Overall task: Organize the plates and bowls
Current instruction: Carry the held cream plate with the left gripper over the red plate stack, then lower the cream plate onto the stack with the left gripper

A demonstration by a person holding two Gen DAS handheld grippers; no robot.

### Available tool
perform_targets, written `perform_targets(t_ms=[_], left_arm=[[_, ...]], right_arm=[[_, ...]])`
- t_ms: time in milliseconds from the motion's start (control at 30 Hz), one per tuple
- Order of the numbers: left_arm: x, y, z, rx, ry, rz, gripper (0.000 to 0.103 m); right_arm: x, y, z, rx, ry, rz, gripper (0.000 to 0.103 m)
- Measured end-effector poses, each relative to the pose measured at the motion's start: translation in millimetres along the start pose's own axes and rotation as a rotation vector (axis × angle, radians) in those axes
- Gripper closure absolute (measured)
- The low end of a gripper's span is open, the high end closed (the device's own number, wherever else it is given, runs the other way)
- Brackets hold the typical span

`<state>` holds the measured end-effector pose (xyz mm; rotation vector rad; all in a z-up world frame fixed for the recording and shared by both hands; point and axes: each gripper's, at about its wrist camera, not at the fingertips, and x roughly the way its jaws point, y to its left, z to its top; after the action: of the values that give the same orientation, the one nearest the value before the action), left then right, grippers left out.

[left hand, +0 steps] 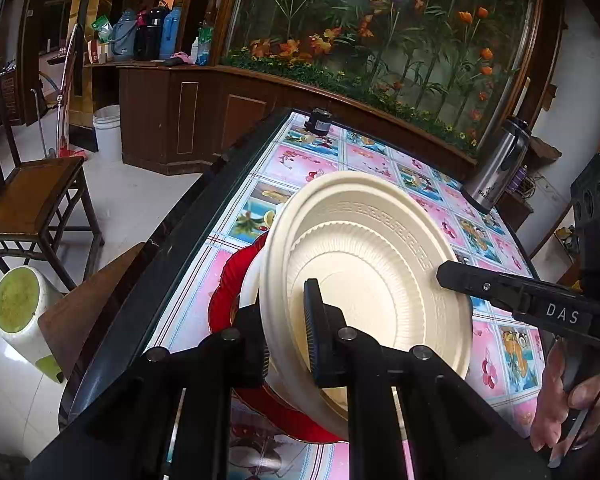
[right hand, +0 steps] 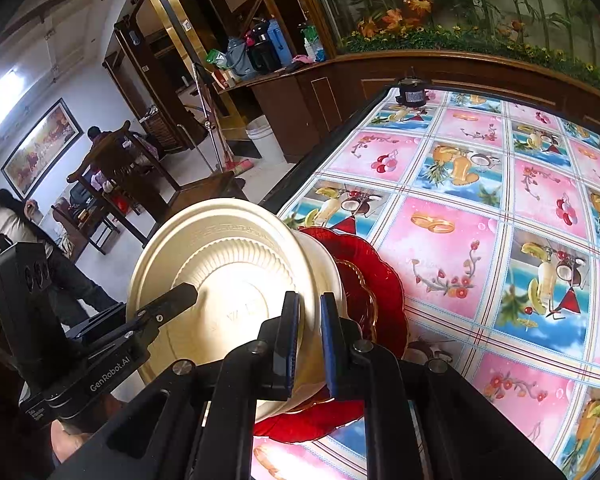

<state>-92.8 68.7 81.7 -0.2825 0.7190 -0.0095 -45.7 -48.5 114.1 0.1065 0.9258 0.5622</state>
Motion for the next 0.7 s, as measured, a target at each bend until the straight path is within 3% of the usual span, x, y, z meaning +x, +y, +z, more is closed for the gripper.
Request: perform_targets(t_ms=[700], left_arm=[[-3.9,-1.3,0.8,0.006,-0.006,0.021,0.090]], right_arm=[[-5.5,-3.6,-3.5,0.008,-0.020,0.007,0.087]])
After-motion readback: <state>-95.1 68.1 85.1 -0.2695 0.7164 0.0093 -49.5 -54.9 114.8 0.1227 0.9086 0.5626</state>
